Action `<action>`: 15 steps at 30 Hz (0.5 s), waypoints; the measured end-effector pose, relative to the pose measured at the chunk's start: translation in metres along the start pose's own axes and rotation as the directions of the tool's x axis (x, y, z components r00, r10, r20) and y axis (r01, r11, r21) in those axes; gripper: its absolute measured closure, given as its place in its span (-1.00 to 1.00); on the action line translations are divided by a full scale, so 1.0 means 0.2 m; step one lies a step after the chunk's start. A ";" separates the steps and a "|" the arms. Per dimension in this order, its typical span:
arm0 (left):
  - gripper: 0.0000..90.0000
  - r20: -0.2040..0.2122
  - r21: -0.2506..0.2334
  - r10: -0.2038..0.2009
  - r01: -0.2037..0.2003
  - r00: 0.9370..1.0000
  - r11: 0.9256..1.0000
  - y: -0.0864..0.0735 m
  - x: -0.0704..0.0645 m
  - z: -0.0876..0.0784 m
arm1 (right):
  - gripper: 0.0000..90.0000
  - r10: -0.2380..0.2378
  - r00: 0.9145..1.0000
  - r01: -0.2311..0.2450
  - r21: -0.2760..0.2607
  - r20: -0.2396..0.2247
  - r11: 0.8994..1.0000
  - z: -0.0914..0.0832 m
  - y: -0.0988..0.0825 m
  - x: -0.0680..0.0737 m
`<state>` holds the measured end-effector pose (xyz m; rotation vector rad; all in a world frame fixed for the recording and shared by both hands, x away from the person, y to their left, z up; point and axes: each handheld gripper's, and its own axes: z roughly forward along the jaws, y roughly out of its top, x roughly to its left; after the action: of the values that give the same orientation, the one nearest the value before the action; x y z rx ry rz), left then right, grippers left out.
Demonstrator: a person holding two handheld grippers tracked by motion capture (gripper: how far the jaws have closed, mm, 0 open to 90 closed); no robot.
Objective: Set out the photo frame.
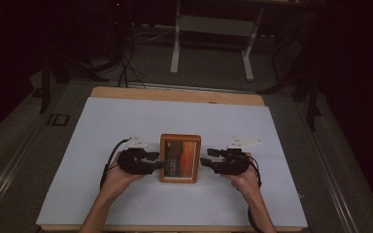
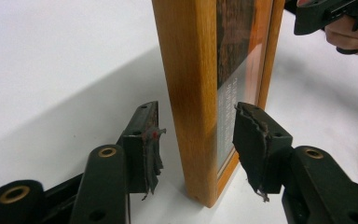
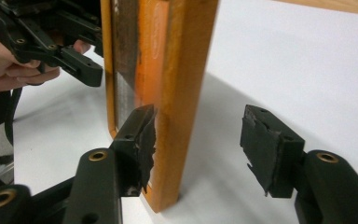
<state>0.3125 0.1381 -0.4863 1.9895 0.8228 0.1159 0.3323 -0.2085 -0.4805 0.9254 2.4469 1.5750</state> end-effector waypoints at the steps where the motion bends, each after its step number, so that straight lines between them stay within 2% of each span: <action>1: 0.12 -0.001 -0.010 -0.001 0.001 1.000 1.000 0.00 0.00 -0.01 | -0.07 0.007 1.000 -0.007 -0.005 0.008 1.000 -0.01 0.00 0.00; 4: 0.11 -0.014 -0.039 -0.009 0.009 1.000 0.999 0.01 0.00 -0.05 | -0.12 0.014 0.999 -0.013 -0.011 0.038 1.000 -0.06 0.00 -0.01; 6: 0.08 -0.040 -0.048 0.005 -0.007 0.999 0.999 0.03 -0.02 -0.07 | -0.13 0.012 0.998 -0.011 -0.015 0.060 1.000 -0.09 0.01 -0.02; 10: 0.07 -0.056 -0.076 0.019 -0.023 0.998 0.997 0.04 -0.04 -0.11 | -0.15 0.008 0.996 -0.006 -0.015 0.086 1.000 -0.13 0.01 -0.03; 11: 0.06 -0.078 -0.089 0.030 -0.037 0.997 0.995 0.05 -0.04 -0.13 | -0.15 0.007 0.995 -0.005 -0.013 0.103 1.000 -0.16 0.01 -0.03; 15: 0.06 -0.106 -0.118 0.031 -0.044 0.994 0.992 0.05 -0.04 -0.17 | -0.18 0.030 0.992 -0.026 -0.029 0.120 0.999 -0.21 0.01 -0.07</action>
<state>0.2982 0.1550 -0.4576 1.8987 0.8254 0.2864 0.3281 -0.2485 -0.4627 1.0228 2.3354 1.5105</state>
